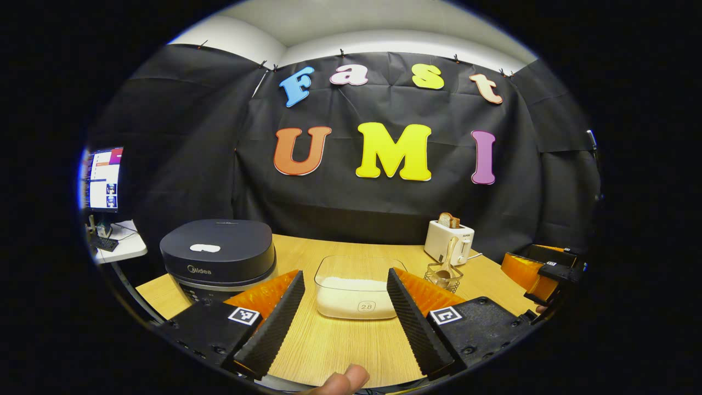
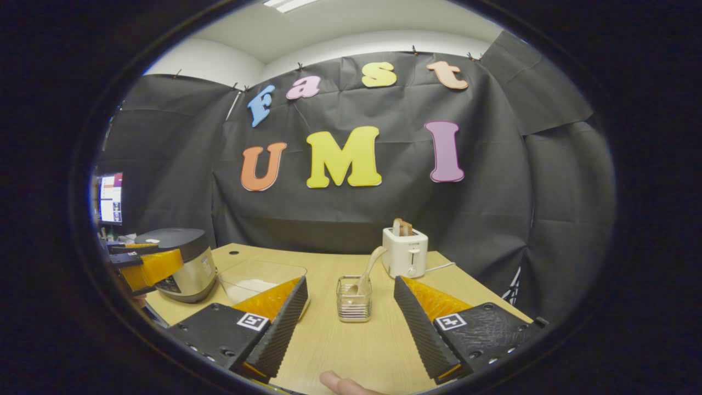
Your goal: Close the left gripper, press the button to open the rice cooker; take a wooden spoon from the chopstick holder with the right hand, scoop a spoonful of rice and pour it into the rice cooker, then put the wooden spoon back into the chopstick holder.
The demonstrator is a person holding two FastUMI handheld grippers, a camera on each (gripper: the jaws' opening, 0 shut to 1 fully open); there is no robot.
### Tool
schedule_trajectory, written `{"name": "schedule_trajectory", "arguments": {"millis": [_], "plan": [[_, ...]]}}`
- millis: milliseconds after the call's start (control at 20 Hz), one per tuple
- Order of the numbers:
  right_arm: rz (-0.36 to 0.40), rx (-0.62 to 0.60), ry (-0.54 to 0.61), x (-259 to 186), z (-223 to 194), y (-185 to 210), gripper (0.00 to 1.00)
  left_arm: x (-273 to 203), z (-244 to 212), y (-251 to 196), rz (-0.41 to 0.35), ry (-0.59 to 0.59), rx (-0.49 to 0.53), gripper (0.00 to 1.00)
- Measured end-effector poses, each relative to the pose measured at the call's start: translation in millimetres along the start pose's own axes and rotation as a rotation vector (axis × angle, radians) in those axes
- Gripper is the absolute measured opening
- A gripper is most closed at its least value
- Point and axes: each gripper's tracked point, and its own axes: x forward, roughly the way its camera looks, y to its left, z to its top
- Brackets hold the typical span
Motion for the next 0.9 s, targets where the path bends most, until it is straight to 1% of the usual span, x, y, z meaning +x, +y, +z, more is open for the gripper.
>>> {"name": "schedule_trajectory", "arguments": {"millis": [550,900], "plan": [[0.019,-0.033,-0.013,0.2,-1.5,9.1,0.94,-1.5,1.0,2.3,0.014,-0.004,0.024,0.96],[0.014,-0.063,-0.027,-1.5,1.3,8.3,0.94,-1.8,-0.2,-1.7,0.012,-0.007,0.043,0.96]]}}
